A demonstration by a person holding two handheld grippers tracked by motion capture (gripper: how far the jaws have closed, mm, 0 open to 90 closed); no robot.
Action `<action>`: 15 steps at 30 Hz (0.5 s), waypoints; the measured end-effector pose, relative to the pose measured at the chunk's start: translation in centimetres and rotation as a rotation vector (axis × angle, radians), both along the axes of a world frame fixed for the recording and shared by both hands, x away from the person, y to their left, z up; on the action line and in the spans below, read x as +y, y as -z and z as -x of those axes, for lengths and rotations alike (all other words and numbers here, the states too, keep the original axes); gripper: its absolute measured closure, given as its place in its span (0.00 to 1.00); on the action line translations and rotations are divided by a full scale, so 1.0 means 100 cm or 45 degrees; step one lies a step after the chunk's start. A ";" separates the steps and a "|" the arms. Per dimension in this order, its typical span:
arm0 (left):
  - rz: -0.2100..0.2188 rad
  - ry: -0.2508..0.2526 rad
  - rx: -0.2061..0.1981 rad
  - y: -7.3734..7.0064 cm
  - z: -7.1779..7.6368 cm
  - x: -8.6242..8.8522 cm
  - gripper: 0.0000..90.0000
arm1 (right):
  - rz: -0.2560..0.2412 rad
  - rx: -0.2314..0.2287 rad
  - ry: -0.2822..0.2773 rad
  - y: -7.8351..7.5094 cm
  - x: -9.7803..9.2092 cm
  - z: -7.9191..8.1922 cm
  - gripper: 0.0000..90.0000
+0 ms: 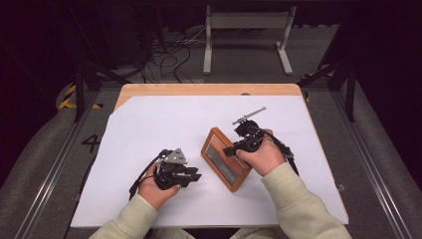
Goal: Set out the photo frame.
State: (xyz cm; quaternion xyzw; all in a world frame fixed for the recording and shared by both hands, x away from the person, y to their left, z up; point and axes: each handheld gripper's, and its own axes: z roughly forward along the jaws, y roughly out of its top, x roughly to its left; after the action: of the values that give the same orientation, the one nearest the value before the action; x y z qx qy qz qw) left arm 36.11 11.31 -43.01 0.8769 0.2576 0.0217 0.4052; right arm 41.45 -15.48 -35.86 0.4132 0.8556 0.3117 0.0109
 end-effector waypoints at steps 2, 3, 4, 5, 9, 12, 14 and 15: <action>0.009 -0.026 -0.002 -0.001 0.000 0.007 0.79 | -0.009 0.007 -0.007 0.000 0.000 -0.001 0.76; 0.015 -0.035 -0.001 -0.002 -0.001 0.010 0.79 | -0.009 0.009 -0.015 -0.001 0.001 -0.001 0.77; 0.018 -0.046 -0.005 -0.002 -0.001 0.013 0.79 | -0.009 0.008 -0.025 -0.001 0.002 -0.001 0.77; 0.021 -0.051 -0.006 -0.002 -0.002 0.015 0.79 | -0.002 0.009 -0.039 -0.002 0.003 -0.001 0.77; 0.031 -0.084 -0.003 -0.002 -0.004 0.024 0.79 | 0.047 -0.016 -0.096 -0.008 0.008 -0.001 0.78; 0.042 -0.108 0.012 -0.002 -0.005 0.030 0.79 | 0.098 -0.035 -0.167 -0.015 0.010 -0.001 0.78; 0.043 -0.122 0.012 -0.002 -0.005 0.033 0.79 | 0.129 -0.038 -0.234 -0.019 0.011 -0.003 0.78; 0.046 -0.127 0.013 -0.002 -0.005 0.034 0.79 | 0.137 -0.038 -0.265 -0.021 0.011 -0.004 0.78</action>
State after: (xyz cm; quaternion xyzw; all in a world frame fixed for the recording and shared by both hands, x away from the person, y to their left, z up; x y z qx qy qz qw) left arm 36.58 14.69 -42.84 0.8557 0.3033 0.0327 0.4180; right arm 41.80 -14.37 -33.73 0.3161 0.9091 0.2709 0.0133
